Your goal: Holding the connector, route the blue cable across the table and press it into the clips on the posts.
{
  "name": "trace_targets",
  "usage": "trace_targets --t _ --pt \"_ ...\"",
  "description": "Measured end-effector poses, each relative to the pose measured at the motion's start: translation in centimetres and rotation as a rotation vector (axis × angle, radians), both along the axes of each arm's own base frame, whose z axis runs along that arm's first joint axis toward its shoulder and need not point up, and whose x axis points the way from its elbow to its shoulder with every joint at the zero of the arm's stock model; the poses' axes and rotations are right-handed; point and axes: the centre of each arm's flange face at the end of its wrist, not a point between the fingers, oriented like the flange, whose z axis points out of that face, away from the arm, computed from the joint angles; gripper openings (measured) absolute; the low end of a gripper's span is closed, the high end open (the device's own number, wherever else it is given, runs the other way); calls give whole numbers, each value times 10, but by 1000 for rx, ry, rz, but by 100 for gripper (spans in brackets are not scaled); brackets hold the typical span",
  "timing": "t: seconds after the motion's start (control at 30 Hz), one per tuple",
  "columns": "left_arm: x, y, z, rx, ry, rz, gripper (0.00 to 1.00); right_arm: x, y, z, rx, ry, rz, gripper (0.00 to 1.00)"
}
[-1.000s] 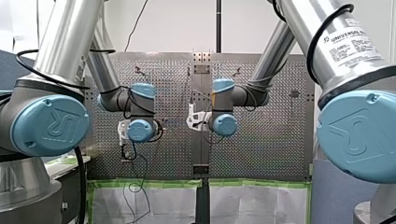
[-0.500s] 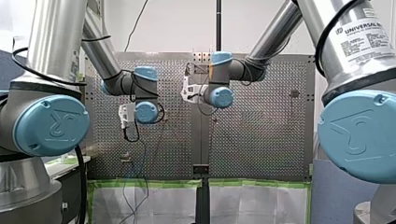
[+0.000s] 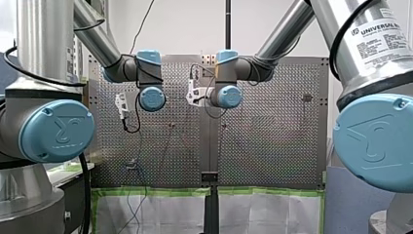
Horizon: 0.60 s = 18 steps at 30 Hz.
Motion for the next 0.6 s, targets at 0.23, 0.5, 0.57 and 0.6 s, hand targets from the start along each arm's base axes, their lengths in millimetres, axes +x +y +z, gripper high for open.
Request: trace_targets --t 0.23,0.5,0.57,0.6 --pt "-9 13 21 -15 -5 69 0 17 7 6 -5 38 17 0" --pt "-8 16 34 28 32 38 0 36 15 31 -4 38 47 0" --pt "-4 14 32 41 53 23 0 41 17 38 -3 36 56 0" --pt "-2 13 32 44 60 18 0 43 17 41 -1 35 59 0"
